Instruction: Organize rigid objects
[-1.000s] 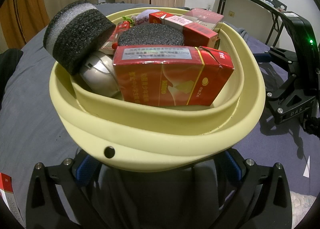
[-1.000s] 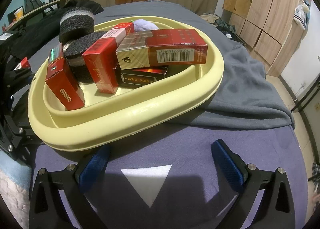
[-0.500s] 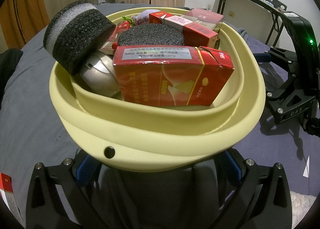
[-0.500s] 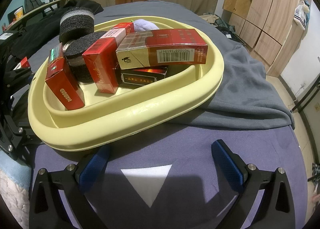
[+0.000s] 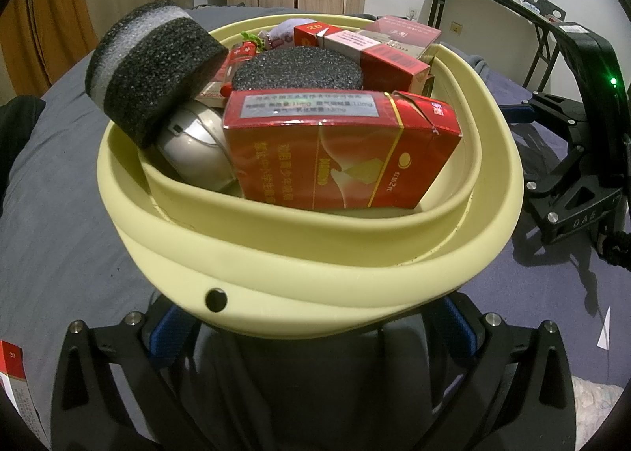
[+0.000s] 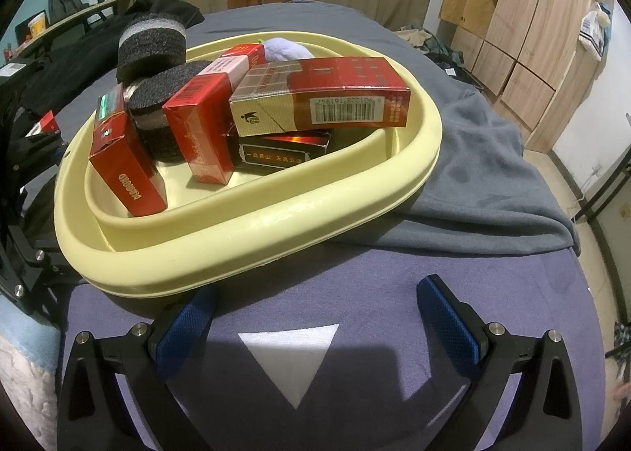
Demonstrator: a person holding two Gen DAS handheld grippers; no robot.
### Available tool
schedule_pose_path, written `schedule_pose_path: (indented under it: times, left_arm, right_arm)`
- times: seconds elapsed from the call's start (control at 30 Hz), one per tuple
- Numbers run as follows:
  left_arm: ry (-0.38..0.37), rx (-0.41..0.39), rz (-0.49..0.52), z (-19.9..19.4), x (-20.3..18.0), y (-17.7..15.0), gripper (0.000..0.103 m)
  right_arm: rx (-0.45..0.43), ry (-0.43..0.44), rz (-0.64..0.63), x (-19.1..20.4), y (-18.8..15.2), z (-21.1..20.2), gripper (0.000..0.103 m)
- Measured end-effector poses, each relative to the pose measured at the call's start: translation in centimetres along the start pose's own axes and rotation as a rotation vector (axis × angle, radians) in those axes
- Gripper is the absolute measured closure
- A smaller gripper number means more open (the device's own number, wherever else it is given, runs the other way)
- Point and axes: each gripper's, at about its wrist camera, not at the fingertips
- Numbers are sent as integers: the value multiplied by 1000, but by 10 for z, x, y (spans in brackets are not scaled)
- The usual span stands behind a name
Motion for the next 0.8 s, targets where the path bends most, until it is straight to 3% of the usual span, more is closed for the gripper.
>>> schedule_pose_path:
  times: [0.8]
  left_arm:
    - [1,1,1,1,-1,1,0]
  right_arm:
    - [-1,-3,-4,-1,1,1,0]
Point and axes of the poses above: each gripper's, at about its wrist camera, not at the fingertips, and z roughly the way its jaws point, x to its left, y to its top, and after that the axes turned 14 degrees about -x, right-handed
